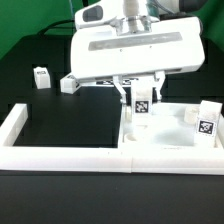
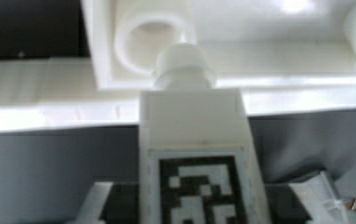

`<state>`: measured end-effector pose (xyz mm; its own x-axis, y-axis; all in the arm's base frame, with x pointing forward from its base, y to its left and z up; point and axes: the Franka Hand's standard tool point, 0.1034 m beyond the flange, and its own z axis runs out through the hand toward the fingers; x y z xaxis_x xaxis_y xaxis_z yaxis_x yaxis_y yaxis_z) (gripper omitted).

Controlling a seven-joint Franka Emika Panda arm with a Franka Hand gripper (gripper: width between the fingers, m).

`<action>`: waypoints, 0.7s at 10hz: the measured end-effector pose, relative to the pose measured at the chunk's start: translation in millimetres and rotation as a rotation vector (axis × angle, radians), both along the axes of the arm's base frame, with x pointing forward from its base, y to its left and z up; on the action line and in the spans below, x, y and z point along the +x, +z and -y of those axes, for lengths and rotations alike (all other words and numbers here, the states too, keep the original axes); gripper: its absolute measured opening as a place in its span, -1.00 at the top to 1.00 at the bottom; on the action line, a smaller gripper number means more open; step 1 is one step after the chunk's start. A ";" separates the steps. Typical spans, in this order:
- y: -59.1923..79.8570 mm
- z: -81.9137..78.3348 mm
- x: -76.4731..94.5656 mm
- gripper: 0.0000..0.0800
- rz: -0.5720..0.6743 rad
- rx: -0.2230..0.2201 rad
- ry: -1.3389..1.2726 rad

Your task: Assemble square table

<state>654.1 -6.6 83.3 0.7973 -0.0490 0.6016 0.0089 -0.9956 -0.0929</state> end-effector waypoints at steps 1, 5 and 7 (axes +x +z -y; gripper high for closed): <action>-0.3 1.3 -0.5 0.29 -0.001 -0.002 -0.001; -1.0 8.6 -0.9 0.29 -0.004 -0.007 -0.008; -5.4 12.8 -2.9 0.29 -0.007 -0.011 -0.012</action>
Offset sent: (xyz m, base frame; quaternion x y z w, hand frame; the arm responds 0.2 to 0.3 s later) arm -0.0016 -0.0173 -0.0060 -0.0239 -0.0120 -0.0184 0.9995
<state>651.3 -19.4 78.0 0.8011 -0.0517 0.5964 -0.0035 -0.9966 -0.0818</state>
